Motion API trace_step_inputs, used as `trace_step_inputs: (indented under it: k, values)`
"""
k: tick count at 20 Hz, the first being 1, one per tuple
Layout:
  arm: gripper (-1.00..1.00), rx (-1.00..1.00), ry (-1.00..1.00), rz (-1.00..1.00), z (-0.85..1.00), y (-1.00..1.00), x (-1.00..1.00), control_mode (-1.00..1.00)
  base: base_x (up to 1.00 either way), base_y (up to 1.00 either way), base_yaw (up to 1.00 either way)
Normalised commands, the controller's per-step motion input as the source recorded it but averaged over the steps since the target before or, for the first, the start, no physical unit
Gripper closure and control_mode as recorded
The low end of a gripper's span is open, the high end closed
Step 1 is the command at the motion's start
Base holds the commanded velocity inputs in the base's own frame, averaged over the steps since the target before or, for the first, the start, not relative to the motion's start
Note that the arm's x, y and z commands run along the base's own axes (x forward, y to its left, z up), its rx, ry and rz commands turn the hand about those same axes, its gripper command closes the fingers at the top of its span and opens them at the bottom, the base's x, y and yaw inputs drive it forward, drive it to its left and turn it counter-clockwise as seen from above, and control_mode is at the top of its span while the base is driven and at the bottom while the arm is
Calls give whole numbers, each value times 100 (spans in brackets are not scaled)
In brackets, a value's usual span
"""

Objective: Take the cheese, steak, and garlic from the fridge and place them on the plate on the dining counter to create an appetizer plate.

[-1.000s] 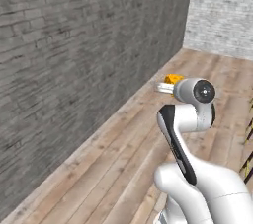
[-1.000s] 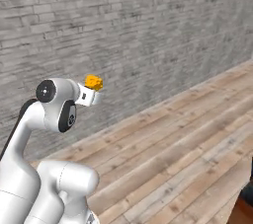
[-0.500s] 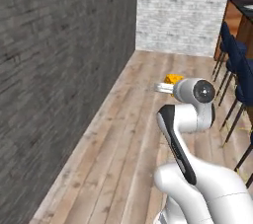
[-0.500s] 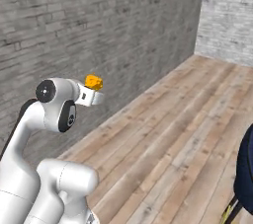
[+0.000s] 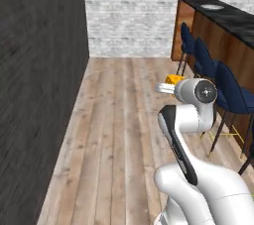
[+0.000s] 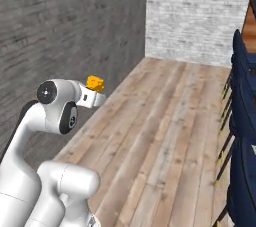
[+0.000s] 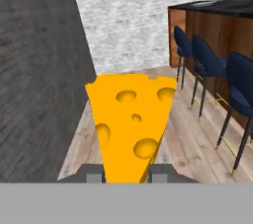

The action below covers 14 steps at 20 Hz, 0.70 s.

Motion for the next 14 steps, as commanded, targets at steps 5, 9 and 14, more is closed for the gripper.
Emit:
trace_step_inputs:
  k: [5,9,14]
  values:
    - [100,0,0,0,0,0,0,100,100,41,-47]
    - [100,0,0,0,0,0,0,100,100,41,-46]
    - [100,0,0,0,0,0,0,100,100,45,-46]
